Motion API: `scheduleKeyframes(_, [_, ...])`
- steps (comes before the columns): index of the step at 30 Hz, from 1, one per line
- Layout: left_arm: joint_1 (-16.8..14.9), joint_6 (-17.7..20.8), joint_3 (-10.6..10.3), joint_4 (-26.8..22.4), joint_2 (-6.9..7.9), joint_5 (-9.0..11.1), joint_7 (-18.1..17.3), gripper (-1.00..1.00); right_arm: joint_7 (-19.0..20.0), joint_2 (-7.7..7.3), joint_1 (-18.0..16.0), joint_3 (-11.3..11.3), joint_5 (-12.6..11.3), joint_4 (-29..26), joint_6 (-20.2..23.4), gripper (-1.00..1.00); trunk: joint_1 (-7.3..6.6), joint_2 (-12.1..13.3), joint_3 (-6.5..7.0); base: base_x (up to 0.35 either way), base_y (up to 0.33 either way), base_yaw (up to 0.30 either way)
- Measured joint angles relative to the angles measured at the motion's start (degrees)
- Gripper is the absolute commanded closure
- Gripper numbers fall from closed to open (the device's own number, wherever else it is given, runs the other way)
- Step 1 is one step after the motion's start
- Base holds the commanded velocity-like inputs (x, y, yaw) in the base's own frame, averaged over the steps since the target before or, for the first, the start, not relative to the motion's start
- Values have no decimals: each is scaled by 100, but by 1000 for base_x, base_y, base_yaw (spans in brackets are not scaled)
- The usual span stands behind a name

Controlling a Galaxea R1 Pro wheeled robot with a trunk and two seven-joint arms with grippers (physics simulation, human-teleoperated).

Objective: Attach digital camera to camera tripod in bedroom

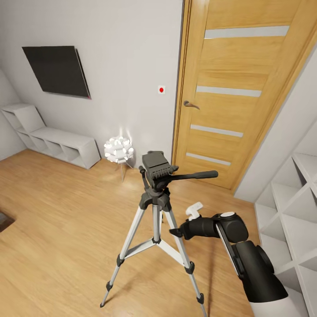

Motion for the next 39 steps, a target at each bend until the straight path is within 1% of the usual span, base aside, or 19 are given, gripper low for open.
scheduleKeyframes(4, [0,0,0,0,0,2,0,100,-28,90,0,-3,-1,60,0,-100,0,0,0,0,0,0])
scheduleKeyframes(6, [0,0,0,0,0,2,0,100,-37,110,0,-2,-4,125,0,-100,0,0,0,0,0,0])
scheduleKeyframes(8, [0,0,0,0,0,2,0,100,-50,133,0,2,1,294,-1,-100,0,0,0,0,0,0])
scheduleKeyframes(9, [0,0,0,0,0,2,0,100,-51,134,0,2,2,311,-1,100,0,0,0,0,0,0])
scheduleKeyframes(10, [0,0,0,0,0,2,0,100,-54,135,0,2,6,340,-1,100,0,0,0,0,0,0])
scheduleKeyframes(11, [0,0,0,0,0,2,0,100,-52,136,0,4,-58,352,1,100,0,0,0,0,0,0])
scheduleKeyframes(17, [0,0,0,0,0,3,0,100,-50,136,0,1,89,374,-42,100,0,0,0,0,0,0])
scheduleKeyframes(18, [0,0,0,0,0,2,0,100,-50,136,0,3,22,374,-11,100,0,0,0,0,0,0])
scheduleKeyframes(19, [0,0,0,0,0,2,0,100,-53,136,0,3,7,375,-4,100,0,0,0,0,0,0])
scheduleKeyframes(33, [0,0,0,0,0,2,0,100,-75,153,0,-14,48,264,-19,100,0,0,0,0,0,0])
scheduleKeyframes(36, [0,0,0,0,0,3,1,100,-227,277,1,-13,51,145,-38,100,0,1,0,0,0,0])
scheduleKeyframes(37, [-1,0,0,0,0,3,1,100,-429,389,3,-3,86,85,-110,100,1,2,-1,0,0,0])
scheduleKeyframes(38, [-1,0,0,1,0,2,0,100,-872,598,1,14,73,18,-282,100,0,1,0,0,0,0])
scheduleKeyframes(39, [1,0,0,0,0,2,0,100,-970,655,-5,15,89,-7,-470,100,-1,-2,1,0,0,0])
